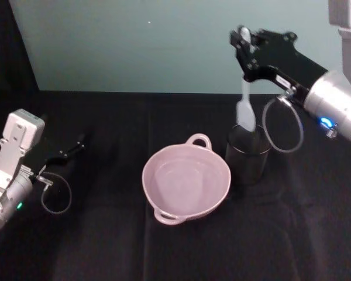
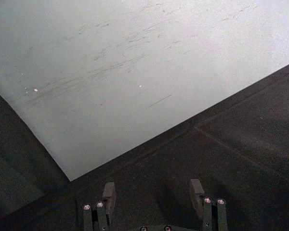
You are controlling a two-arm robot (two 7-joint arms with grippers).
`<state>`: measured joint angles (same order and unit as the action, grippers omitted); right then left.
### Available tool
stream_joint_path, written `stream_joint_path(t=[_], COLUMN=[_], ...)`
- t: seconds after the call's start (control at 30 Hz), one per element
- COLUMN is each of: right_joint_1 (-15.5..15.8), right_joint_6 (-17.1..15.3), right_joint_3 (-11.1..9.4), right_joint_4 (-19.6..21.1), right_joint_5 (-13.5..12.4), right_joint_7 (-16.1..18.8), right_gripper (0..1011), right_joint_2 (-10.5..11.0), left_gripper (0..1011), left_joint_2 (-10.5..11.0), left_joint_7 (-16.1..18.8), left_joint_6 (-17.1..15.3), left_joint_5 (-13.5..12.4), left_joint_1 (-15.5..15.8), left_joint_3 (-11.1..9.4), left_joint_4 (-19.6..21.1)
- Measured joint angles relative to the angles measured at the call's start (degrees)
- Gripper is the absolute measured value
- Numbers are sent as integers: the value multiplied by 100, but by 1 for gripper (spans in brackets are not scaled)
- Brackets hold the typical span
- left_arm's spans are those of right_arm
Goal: Use the one hand to pick up the spoon and stir the clear water in the bowl.
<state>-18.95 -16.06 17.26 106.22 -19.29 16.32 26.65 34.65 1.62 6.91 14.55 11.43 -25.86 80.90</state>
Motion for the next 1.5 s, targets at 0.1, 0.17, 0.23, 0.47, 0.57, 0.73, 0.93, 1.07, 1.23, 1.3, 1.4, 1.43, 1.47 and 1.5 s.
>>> stream_joint_path(t=[0.1, 0.17, 0.23, 0.47, 0.57, 0.73, 0.93, 1.07, 1.23, 1.3, 1.4, 1.43, 1.47, 1.5], right_joint_1=[96, 157, 194, 329, 359, 393, 437, 490, 565, 584, 602, 603, 605, 607], right_joint_6=[-24, 10, 69, 474, 622, 802, 822, 912, 981, 981, 974, 969, 965, 961], right_joint_3=[-65, -100, -122, -237, -282, -349, -451, -584, -735, -764, -806, -810, -813, -820], right_joint_4=[-130, -257, -342, -748, -872, -1108, -1445, -1658, -1863, -1911, -2019, -2038, -2051, -2090], right_joint_5=[105, 167, 189, 149, 85, -83, -477, -819, -1219, -1331, -1543, -1577, -1607, -1677], right_joint_7=[-56, -71, -71, 16, 58, 112, 132, 168, 179, 182, 211, 214, 217, 227], right_gripper=[110, 110, 110, 110, 110, 110, 110, 110, 110, 110, 110, 110, 110, 110], right_joint_2=[43, 46, 34, -153, -229, -399, -625, -752, -858, -878, -900, -900, -901, -901], left_gripper=[1011, 1011, 1011, 1011, 1011, 1011, 1011, 1011, 1011, 1011, 1011, 1011, 1011, 1011], left_joint_2=[0, 0, 0, 0, 0, 0, 0, 0, 0, 0, 0, 0, 0, 0], left_joint_7=[0, 0, -1, 0, 0, 0, 0, 0, 0, 0, 0, 0, 0, 0], left_joint_6=[0, 0, 0, 0, 0, 0, 0, 0, 0, 0, 0, 0, 0, 0], left_joint_5=[-1, 0, 0, -1, 0, 0, 0, 0, 0, 0, 0, 0, 0, 0], left_joint_1=[0, 0, 0, 0, 0, 0, 0, 0, 0, 0, 0, 0, 0, 0], left_joint_3=[0, 0, 0, 0, 0, 0, 0, 0, 0, 0, 0, 0, 0, 0], left_joint_4=[0, 0, 0, 0, 0, 0, 0, 0, 0, 0, 0, 0, 0, 0])
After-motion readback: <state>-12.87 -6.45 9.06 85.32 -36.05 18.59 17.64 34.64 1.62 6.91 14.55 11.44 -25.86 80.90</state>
